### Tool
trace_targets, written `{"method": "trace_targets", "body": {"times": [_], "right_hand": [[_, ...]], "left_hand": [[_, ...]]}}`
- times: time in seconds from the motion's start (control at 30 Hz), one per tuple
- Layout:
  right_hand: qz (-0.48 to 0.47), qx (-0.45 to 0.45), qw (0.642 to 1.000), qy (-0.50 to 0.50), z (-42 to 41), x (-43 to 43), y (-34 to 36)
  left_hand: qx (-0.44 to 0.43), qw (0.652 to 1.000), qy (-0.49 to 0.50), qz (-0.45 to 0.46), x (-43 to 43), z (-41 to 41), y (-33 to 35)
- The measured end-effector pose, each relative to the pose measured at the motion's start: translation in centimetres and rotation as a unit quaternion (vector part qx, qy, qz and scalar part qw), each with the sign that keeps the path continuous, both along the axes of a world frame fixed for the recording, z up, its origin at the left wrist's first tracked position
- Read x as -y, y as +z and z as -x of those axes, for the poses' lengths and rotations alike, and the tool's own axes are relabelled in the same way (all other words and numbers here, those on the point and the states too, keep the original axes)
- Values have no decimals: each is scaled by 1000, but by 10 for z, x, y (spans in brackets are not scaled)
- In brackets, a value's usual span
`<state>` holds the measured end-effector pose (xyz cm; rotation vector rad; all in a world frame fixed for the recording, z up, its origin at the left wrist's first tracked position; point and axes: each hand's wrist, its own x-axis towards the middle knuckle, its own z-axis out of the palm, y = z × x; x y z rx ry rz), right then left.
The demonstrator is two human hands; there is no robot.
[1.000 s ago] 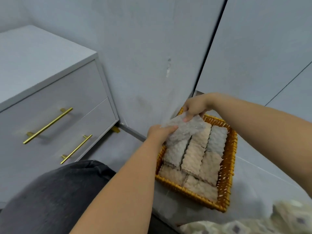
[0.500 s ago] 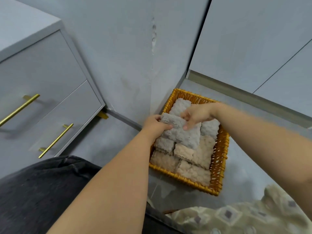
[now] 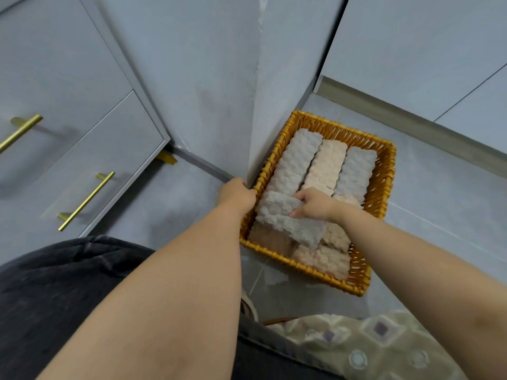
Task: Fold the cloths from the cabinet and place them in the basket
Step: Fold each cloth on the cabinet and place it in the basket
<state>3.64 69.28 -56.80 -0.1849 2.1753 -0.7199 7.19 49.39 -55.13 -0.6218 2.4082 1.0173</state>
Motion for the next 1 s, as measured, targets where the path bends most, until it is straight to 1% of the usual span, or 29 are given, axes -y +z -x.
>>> {"method": "trace_targets", "body": {"times": [0.07,0.13,0.23,0.3,0.4,0.47,0.5,0.53,0.6,0.67,0.7,0.73,0.8,0.87,0.9,0.93,1.0], "right_hand": [[6,15,1000,-3,-11,4,-13],[17,29,999,5,-19,9,-23],[5,34,999,34,-27,20,-34],[-5,30,999,36,-32,26,-42],[-41,4,999,19,-40,32,-54],[-78,-36,995,42,-46,37,-57],[-106,-79,989,70,-49,38,-56],[-128,-142,976,106,-53,38,-56],[-117,-310,928,172,-60,31,-60],[-42,-458,862,214,-61,20,-70],[0,-506,830,235,-60,15,-73],[34,-535,802,263,-57,11,-74],[72,-551,756,346,-52,6,-74],[69,-508,723,462,-49,4,-77],[56,-480,715,505,-48,4,-79],[39,-457,714,528,-48,4,-83],[-8,-422,736,530,-47,6,-89]], "left_hand": [[53,997,-47,19,3,-2,-9],[89,993,-74,4,0,-3,-15],[96,993,-65,-26,-2,-4,-21],[92,993,-62,-38,-1,-2,-22],[93,992,-62,-58,1,0,-24],[93,992,-65,-56,2,0,-24],[94,992,-66,-58,2,1,-24],[96,991,-65,-60,2,1,-23],[96,992,-62,-62,2,1,-24],[99,992,-58,-61,2,1,-25],[102,991,-57,-60,2,1,-25],[102,991,-58,-60,2,1,-25],[105,991,-58,-60,2,2,-26],[108,991,-55,-60,2,3,-25],[109,991,-55,-61,2,3,-24],[111,990,-55,-61,2,3,-24],[116,989,-58,-68,3,4,-23]]}}
